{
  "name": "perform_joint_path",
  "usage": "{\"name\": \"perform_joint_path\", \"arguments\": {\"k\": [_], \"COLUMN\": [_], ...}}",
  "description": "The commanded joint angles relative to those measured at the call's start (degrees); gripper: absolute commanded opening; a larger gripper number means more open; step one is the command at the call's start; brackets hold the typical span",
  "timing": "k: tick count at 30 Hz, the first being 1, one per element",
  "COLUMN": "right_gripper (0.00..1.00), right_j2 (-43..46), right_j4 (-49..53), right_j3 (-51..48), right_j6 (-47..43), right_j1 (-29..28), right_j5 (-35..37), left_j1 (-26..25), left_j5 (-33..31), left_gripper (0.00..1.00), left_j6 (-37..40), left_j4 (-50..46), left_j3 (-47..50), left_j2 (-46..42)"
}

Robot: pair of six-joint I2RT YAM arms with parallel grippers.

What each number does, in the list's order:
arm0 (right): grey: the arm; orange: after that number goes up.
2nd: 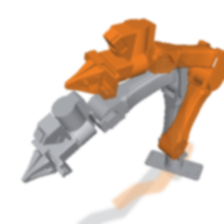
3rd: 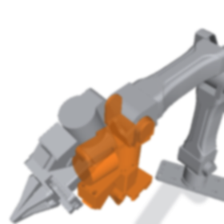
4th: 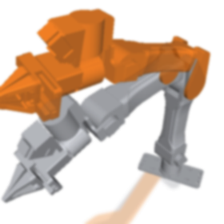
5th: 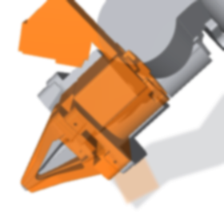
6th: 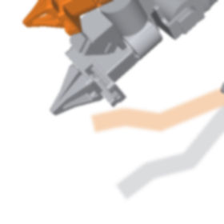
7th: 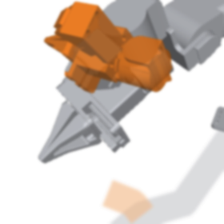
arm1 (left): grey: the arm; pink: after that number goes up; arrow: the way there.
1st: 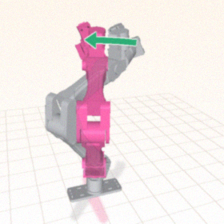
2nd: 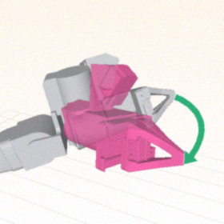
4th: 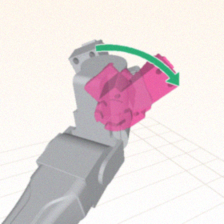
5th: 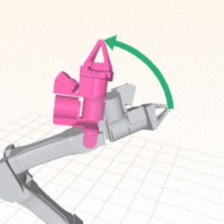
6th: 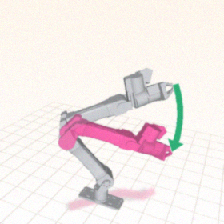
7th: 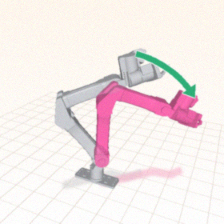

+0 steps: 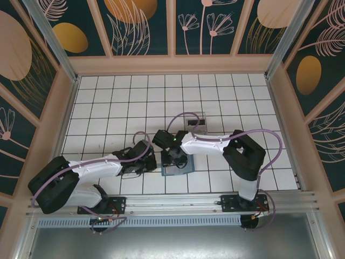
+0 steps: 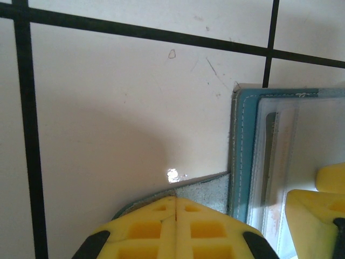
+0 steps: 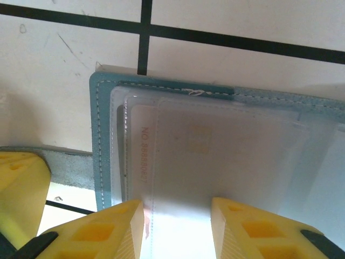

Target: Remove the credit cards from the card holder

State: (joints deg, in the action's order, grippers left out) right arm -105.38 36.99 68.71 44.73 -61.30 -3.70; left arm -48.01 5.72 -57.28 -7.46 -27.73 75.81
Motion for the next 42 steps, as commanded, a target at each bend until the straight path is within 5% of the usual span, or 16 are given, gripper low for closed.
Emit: {"name": "perform_joint_path", "arguments": {"k": [1,26,42], "right_gripper": [0.38,0.36,0.43], "right_j2": [1.9,-0.1,2.5], "right_j4": [-2.0,-11.7,-5.5], "right_j3": [1.2,-3.8,-5.8], "right_j6": [1.8,2.1,3.9], "right_j1": [-0.6,0.4,0.9], "right_j5": [-0.7,-6.7,-2.0], "left_j1": [-0.2,-0.3,-0.2], "left_j5": [0.4,0.7,0.6], "left_gripper": [0.0,0.0,0.0], "left_j6": [0.8,0.9,0.9], "left_j4": [-0.7,-1.1,-1.4], "left_j3": [0.0,-0.2,0.6], "left_j2": [0.6,0.9,0.2]}}
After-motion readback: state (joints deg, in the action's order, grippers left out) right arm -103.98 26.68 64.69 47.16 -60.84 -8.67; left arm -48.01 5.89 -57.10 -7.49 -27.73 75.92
